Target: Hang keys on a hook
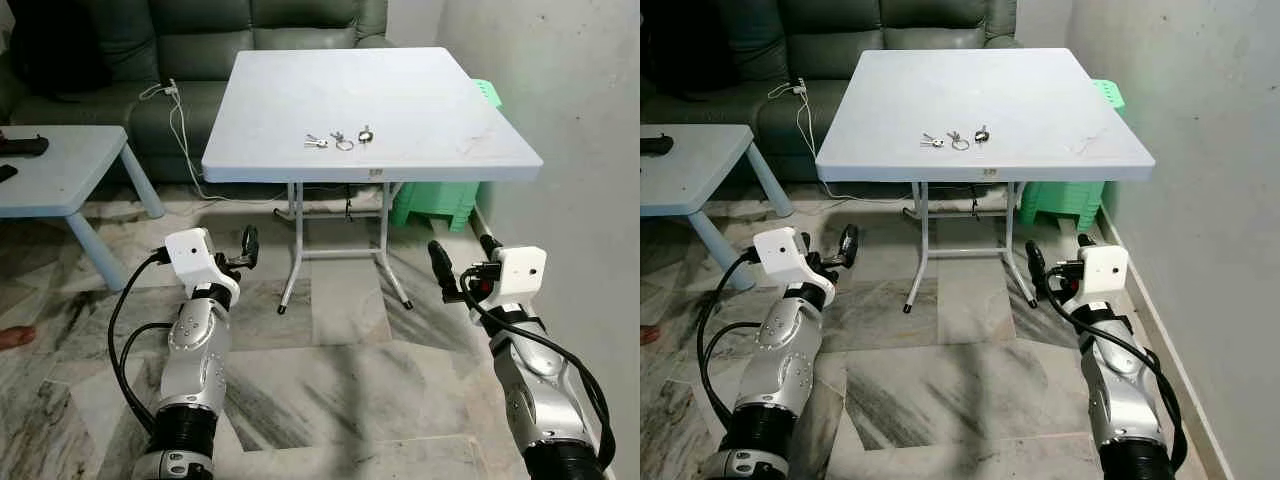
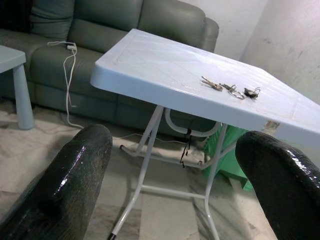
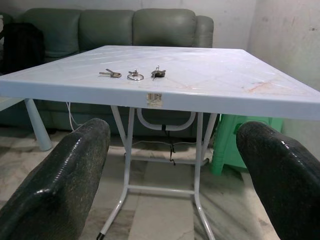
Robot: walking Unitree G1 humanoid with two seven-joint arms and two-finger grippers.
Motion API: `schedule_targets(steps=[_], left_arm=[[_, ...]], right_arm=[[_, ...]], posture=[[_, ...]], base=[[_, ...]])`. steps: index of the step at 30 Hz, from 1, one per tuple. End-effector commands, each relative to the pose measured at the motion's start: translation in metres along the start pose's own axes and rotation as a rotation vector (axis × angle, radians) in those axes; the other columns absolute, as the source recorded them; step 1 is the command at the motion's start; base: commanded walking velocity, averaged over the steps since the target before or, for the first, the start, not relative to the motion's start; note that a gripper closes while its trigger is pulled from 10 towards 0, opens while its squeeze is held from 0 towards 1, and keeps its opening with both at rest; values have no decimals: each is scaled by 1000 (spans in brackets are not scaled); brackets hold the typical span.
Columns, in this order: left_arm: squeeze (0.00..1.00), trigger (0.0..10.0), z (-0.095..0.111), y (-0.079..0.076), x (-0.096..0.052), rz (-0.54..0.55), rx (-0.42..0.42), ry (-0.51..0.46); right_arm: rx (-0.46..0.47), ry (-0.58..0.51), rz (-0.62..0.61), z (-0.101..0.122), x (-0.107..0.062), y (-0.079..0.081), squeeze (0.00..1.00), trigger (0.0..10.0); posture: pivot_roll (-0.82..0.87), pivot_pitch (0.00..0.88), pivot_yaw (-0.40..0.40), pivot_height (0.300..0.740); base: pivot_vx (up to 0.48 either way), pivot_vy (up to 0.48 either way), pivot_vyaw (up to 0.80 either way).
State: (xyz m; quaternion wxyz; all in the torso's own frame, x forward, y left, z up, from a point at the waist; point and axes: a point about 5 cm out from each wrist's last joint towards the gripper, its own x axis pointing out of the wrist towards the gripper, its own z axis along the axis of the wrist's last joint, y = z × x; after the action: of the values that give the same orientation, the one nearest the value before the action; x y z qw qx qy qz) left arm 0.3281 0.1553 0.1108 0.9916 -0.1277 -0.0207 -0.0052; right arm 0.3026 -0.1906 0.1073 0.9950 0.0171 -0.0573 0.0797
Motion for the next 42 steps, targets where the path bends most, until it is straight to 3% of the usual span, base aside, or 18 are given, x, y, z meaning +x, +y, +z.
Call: schedule_targets(steps=[1,26,42], left_arm=[[0,10000,4,1,0,0,11,-19],[0,10000,6,1,2,7,6,-26],[0,10000,6,1,2,11,-6,-31]], right_arm=[[0,1,1,2,1,-1,0,10000],[-5,0,5,3,2,-1,0,10000],[-10,0,7,4,3,-2,0,10000]], posture=[[-37,0,-41,740],[-38,0,-44,740],[-40,0,-47,740]], base=[[262,0,0],[294,0,0],[303,270,0]])
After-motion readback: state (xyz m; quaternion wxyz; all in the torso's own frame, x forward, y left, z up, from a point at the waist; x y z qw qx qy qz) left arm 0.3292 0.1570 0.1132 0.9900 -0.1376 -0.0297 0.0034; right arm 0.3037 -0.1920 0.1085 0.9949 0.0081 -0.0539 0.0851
